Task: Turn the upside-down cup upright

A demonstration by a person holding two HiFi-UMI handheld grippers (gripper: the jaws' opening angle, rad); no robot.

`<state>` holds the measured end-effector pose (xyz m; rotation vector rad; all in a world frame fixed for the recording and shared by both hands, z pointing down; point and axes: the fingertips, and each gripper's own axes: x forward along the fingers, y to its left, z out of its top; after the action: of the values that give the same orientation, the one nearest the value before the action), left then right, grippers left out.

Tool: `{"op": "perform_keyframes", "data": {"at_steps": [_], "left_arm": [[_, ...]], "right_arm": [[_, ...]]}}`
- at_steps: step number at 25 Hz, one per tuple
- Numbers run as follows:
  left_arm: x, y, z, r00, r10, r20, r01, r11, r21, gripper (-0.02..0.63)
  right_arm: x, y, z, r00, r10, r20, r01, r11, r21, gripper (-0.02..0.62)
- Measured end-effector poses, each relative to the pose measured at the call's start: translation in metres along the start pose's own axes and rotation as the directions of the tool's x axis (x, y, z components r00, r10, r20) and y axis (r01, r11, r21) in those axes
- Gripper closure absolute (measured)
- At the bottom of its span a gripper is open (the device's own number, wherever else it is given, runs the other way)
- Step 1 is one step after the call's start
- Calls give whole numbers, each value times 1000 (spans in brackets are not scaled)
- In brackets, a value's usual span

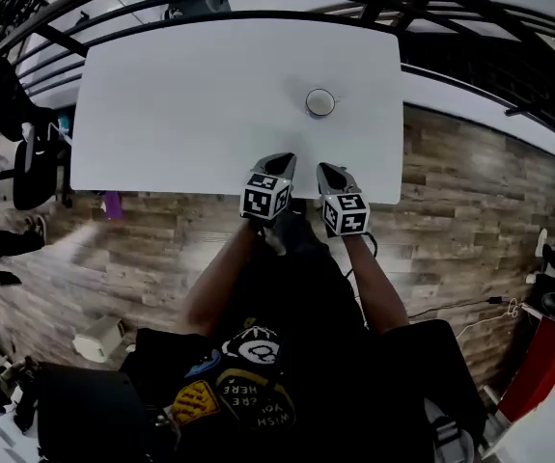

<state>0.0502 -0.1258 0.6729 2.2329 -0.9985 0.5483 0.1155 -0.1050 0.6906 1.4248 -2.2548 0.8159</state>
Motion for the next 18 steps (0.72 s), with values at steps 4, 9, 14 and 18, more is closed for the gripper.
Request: {"op": "perform_keyframes", "data": {"at_steps": [4, 9, 14, 18], "left_arm": [[17, 19, -12, 997, 53, -61, -54, 998, -18, 601], [31, 34, -5, 995, 62, -78, -65, 997, -38, 601], [19, 52, -4, 994, 49, -94, -57, 995, -81, 601], [18, 70, -5, 992, 47, -116, -58, 994, -93, 601]], "right_arm": [[34, -29, 6, 999, -34, 2, 34, 999, 8, 595], [92, -51, 8, 1000, -2, -25, 4, 998, 60, 409], [129, -69, 24, 989, -136, 49, 134, 990, 48, 252], [157, -79, 36, 972, -217, 86, 215, 976, 28, 123]]}}
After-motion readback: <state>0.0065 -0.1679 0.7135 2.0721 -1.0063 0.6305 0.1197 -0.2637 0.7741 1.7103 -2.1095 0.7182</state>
